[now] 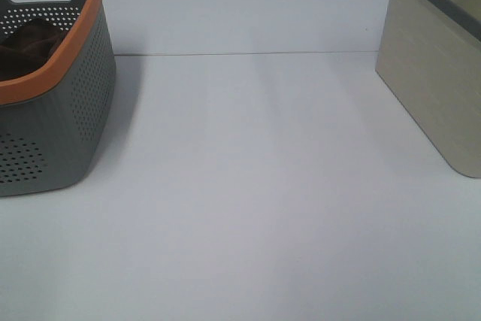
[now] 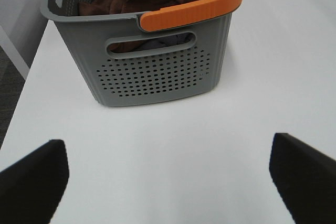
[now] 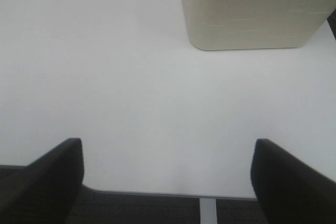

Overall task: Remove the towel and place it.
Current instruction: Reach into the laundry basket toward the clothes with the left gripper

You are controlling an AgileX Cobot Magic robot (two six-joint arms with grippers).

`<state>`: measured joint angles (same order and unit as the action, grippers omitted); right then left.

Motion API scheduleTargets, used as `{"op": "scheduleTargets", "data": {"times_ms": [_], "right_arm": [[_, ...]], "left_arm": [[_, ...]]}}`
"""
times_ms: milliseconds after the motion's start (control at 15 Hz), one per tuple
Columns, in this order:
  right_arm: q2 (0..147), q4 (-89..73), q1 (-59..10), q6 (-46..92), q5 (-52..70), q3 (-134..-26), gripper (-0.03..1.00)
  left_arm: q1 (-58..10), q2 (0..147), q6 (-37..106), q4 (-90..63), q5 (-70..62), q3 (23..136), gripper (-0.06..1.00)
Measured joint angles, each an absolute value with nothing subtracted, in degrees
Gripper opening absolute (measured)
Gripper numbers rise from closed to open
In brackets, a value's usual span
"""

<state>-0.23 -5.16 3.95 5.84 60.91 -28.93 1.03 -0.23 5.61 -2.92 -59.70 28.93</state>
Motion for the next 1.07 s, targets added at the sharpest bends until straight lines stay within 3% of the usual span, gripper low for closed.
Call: {"op": "scheduleTargets", "data": {"times_ms": [1067], "right_arm": [[-0.23, -5.16, 3.95, 5.84, 60.91, -28.93, 0.76]], "left_arm": [[1.03, -0.23, 7.22, -2.69, -59.7, 28.93, 0.99]]}}
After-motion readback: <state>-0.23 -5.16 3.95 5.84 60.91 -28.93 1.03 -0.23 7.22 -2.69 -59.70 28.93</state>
